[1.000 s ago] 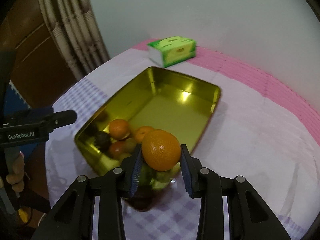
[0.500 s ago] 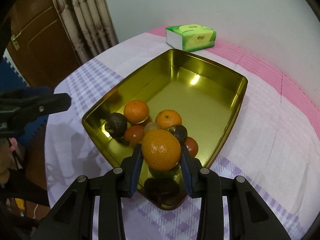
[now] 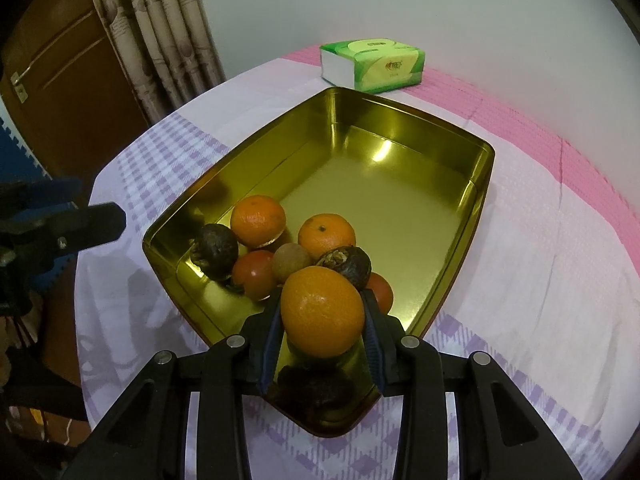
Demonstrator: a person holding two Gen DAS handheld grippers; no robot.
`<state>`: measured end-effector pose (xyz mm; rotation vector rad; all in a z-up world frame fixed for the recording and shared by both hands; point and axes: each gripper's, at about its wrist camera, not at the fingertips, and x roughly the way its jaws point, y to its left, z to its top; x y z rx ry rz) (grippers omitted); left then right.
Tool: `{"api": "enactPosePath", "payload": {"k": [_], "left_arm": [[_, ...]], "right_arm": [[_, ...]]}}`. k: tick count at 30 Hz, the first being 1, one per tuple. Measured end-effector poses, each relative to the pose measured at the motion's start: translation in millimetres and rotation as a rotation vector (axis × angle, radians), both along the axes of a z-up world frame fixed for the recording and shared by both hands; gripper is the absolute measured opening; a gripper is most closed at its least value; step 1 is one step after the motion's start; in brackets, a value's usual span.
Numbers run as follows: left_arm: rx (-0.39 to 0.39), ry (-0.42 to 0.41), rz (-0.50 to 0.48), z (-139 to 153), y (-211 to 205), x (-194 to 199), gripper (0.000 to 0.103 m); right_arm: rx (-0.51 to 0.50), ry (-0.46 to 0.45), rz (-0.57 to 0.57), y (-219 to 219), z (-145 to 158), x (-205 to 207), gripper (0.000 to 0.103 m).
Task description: Organize fruits
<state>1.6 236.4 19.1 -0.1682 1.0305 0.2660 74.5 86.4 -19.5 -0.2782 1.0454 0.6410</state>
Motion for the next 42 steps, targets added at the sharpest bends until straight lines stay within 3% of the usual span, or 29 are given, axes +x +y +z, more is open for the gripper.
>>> {"api": "enactPosePath", "payload": {"k": [2, 6, 9, 14, 19, 29, 42], "left_arm": [[-0.002, 0.000, 0.000, 0, 0, 0, 0.091], [-0.012, -0.002, -0.001, -2, -1, 0, 0.091], [-0.013, -0.003, -0.005, -2, -2, 0, 0.091], [0.000, -0.002, -0.020, -3, -6, 1, 0.091], [0.015, 0.007, -0.033, -5, -11, 1, 0.091], [0.051, 0.005, -0.049, -4, -20, -2, 0.091], [0.057, 0.015, -0.061, -6, -24, -2, 0.091]], "right_arm": [[0.003, 0.001, -0.004, -1, 1, 1, 0.041], [0.017, -0.004, -0.014, -3, 4, -1, 0.056], [0.022, -0.013, -0.018, -3, 9, -4, 0.060], [0.029, -0.042, -0.024, -7, 20, -12, 0.082], [0.041, -0.044, -0.064, -24, 26, -22, 0.093], [-0.004, -0.033, -0.105, -36, 22, -31, 0.103], [-0.038, -0.029, -0.090, -28, 17, -31, 0.103]]}}
